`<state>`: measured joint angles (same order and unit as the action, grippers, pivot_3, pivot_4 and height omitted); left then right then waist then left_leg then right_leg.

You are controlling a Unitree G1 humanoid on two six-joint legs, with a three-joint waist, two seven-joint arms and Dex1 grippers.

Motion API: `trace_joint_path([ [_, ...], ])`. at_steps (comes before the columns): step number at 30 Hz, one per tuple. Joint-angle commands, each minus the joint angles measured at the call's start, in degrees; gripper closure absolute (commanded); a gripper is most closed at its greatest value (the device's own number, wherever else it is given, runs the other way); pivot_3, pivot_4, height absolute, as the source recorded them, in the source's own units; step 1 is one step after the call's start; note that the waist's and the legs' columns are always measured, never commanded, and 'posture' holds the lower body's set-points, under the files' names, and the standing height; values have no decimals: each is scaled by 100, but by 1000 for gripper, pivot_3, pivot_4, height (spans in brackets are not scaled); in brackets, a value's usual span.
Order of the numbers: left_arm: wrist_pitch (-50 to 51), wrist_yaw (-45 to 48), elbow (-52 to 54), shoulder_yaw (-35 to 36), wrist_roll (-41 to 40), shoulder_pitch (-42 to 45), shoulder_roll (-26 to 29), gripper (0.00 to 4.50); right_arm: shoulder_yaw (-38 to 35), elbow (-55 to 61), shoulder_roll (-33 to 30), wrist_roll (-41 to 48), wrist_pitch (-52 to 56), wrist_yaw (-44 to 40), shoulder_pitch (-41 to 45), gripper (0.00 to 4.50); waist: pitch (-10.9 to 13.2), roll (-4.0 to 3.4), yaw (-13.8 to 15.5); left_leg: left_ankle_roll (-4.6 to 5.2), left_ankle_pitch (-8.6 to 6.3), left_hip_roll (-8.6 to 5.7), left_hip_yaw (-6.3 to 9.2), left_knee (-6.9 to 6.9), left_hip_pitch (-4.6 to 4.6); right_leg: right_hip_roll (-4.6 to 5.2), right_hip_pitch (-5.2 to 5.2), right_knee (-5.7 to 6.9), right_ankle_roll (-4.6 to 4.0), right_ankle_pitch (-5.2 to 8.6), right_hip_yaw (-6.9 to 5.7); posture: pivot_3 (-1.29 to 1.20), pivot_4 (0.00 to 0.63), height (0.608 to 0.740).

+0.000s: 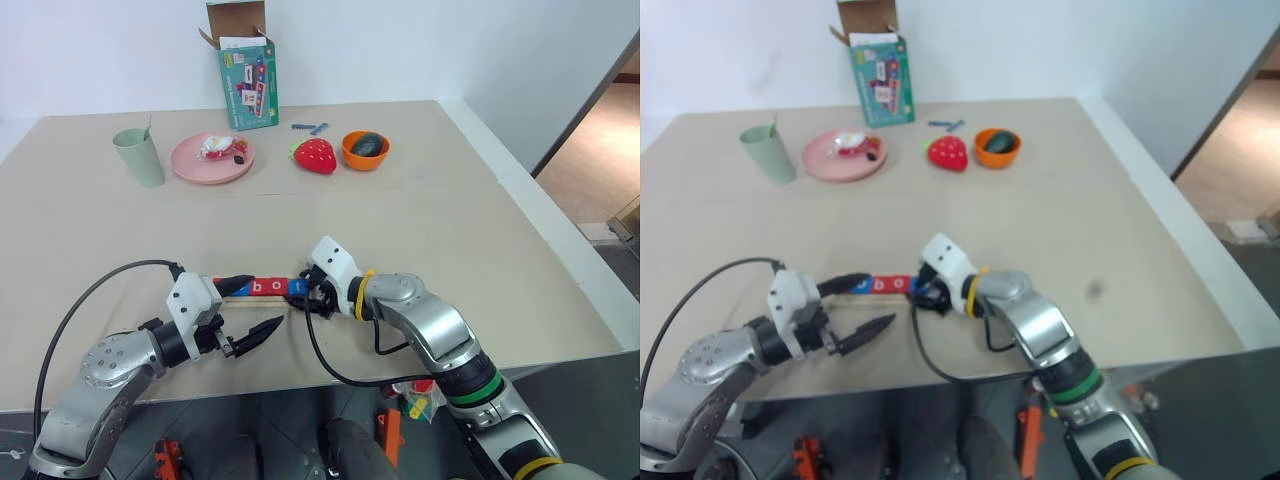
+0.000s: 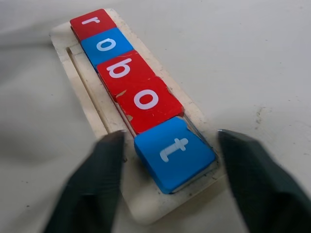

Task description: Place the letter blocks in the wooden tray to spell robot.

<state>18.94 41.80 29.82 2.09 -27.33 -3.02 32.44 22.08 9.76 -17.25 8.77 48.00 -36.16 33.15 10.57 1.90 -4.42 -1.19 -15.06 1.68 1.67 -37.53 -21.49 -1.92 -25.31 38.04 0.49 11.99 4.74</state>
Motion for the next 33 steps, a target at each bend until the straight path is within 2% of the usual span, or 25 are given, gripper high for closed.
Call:
trace_joint_path([
  [1, -93, 27, 133, 28, 19, 1, 20, 0, -237, 142, 17, 90, 24, 17, 144, 28, 0, 0, 0, 0, 0, 0, 0, 0, -1, 0, 0, 0, 0, 0, 0, 0, 150, 740],
  [10, -100, 105, 127, 50, 10, -29, 46, 0, -808, 527, -186, 308, 44, 43, 207, 28, 0, 0, 2, 0, 0, 0, 0, 0, -2, 0, -1, -1, 1, 1, 0, 0, 150, 740],
  [13, -98, 137, 119, 65, 3, -29, 45, 0, -871, 658, -374, 451, -36, -179, 31, 882, 0, 0, 2, 0, 0, -1, -1, 0, -2, 1, -1, -2, 2, 1, 1, 0, 150, 740],
  [23, -74, 214, 88, 103, -16, 19, 74, 0, -492, 903, -796, 681, -260, -780, -314, 4419, 0, 0, -4, 1, -1, 0, -1, 3, 0, -1, 0, -2, 0, 4, 0, 0, 150, 740],
  [33, 115, 81, 193, 102, -93, 82, 57, 0, -176, 446, -743, 421, -524, -716, -269, 4469, 0, 0, -2, 1, -1, -1, -1, 2, -2, 0, 0, -2, 0, 4, 0, 0, 150, 740],
])
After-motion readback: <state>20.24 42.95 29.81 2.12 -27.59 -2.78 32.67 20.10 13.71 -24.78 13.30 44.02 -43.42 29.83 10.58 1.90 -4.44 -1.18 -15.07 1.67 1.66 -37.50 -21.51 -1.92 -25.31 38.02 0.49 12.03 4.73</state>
